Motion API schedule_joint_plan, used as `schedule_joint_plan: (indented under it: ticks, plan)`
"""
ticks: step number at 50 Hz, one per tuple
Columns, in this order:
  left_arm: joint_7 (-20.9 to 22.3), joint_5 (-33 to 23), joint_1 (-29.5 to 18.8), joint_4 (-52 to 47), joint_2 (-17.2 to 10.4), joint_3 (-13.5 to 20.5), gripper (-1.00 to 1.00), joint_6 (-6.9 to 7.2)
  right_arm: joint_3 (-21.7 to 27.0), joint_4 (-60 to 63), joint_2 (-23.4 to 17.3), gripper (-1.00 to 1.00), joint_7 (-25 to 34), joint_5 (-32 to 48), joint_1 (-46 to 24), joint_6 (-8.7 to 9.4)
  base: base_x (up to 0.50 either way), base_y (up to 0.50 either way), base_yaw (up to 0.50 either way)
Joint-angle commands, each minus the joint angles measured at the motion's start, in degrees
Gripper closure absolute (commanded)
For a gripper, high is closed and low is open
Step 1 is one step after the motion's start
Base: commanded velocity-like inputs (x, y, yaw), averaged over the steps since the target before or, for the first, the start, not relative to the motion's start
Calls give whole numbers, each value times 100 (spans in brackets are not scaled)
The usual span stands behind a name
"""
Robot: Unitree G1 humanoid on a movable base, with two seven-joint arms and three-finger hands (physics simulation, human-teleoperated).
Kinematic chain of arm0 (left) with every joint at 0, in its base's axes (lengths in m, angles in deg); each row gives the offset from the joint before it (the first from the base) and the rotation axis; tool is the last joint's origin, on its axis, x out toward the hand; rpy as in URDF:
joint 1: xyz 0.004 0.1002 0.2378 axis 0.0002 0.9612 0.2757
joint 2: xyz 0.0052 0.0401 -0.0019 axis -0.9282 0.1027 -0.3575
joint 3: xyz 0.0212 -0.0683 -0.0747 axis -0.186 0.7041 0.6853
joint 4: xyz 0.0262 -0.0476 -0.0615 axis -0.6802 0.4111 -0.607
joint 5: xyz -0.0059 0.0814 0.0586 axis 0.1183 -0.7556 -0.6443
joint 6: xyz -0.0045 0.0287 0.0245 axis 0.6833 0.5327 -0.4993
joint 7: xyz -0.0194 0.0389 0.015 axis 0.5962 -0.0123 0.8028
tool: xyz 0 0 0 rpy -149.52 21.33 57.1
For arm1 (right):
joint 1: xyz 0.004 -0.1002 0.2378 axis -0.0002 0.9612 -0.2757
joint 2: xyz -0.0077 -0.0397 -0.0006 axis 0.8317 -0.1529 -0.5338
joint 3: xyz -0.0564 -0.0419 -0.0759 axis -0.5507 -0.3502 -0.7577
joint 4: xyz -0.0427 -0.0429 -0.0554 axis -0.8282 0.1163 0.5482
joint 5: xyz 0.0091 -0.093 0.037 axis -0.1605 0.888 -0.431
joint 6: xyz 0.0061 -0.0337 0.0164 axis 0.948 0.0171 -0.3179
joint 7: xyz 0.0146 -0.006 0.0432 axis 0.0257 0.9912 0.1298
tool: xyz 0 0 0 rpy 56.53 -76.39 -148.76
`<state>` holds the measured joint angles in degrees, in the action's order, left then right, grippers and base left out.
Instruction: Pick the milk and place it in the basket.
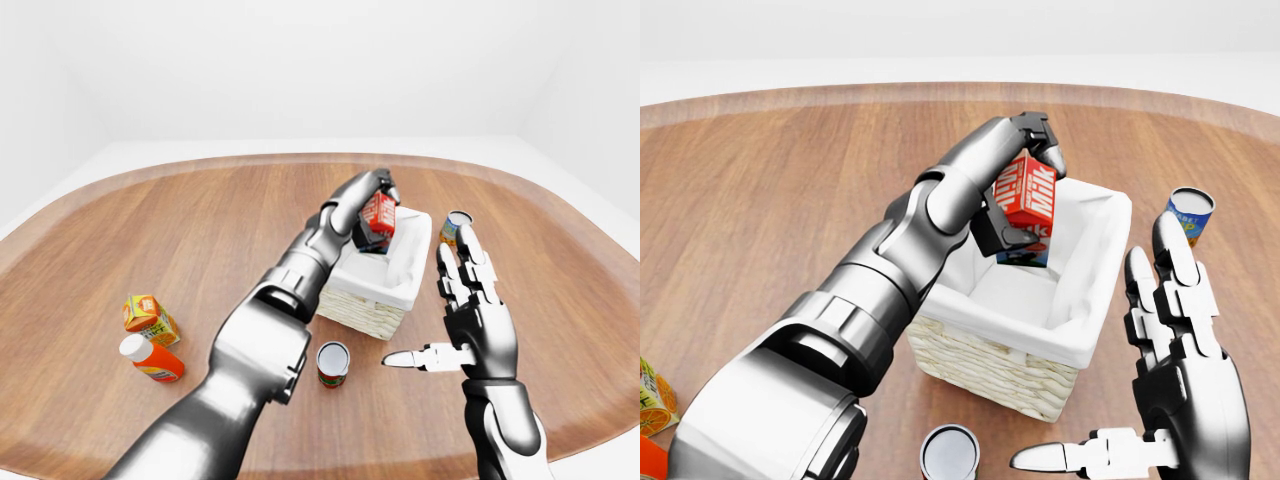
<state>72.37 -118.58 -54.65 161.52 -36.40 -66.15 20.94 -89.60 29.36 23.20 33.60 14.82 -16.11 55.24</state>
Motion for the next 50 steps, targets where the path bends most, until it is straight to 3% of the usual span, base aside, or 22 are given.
schedule_joint_plan:
  ticks: [1,50]
  plan:
    - [-177,-121,-82,-159,22,292,100,0,-5,7,1,-100,1,9,-4,12,0,0,0]
    - [-199,-180,-16,-152,74,278,100,0,-78,-21,-21,-100,-11,46,37,-39,0,0,0]
